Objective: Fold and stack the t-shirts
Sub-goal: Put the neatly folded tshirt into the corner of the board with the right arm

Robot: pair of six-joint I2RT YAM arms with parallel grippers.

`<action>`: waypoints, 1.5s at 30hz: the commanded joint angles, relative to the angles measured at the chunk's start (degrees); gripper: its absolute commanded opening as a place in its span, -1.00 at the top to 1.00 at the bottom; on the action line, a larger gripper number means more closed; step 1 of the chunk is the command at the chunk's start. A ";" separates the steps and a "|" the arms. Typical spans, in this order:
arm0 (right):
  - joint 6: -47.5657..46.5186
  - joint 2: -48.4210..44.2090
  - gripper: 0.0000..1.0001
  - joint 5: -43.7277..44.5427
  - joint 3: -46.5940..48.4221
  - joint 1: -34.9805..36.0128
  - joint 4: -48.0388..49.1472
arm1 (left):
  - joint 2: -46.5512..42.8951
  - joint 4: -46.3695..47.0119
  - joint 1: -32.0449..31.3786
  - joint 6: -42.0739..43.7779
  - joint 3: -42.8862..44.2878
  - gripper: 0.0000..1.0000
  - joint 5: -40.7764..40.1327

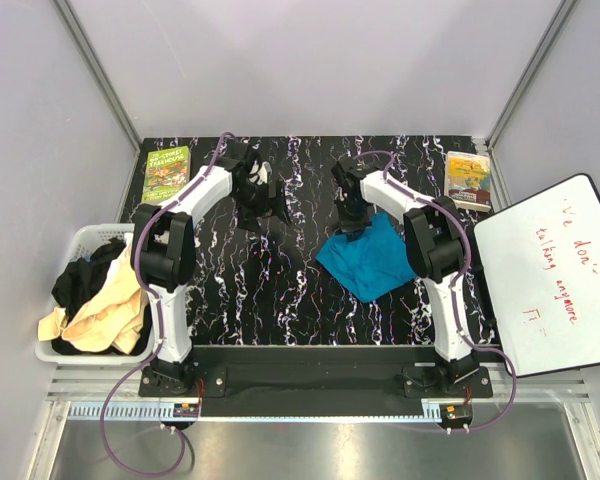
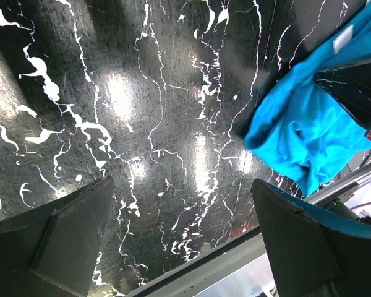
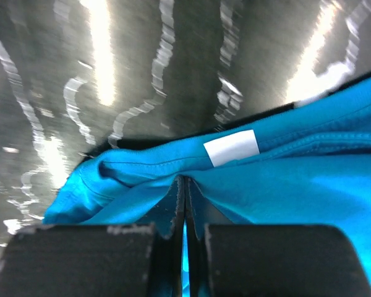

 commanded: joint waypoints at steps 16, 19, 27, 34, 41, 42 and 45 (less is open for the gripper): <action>1.86 -12.08 1.00 16.67 -15.40 -12.16 -3.24 | -2.91 1.10 -0.36 2.07 -0.62 -0.98 0.67; 1.60 -15.77 1.00 12.90 -12.85 -11.72 -3.16 | -3.26 1.10 -0.36 2.25 -1.06 -0.98 0.32; 2.04 -18.07 1.00 4.46 -8.62 -4.52 -4.30 | -3.26 1.19 -0.45 2.33 -1.94 -0.98 -0.03; 2.12 -13.76 1.00 -1.36 -10.29 1.55 -4.74 | -3.52 1.10 -0.63 2.25 -2.29 -0.98 -0.65; 1.42 -10.69 1.00 -1.01 -12.57 2.35 -5.88 | -3.61 1.37 -0.54 2.33 -3.26 -0.98 -1.00; 0.90 -9.99 1.00 -0.48 -12.84 2.35 -6.67 | -3.61 1.37 -0.54 2.42 -3.35 -0.98 -1.00; 0.98 -8.75 1.00 -0.04 -14.51 2.35 -7.02 | -3.61 1.37 -0.54 2.51 -3.44 -0.98 -1.09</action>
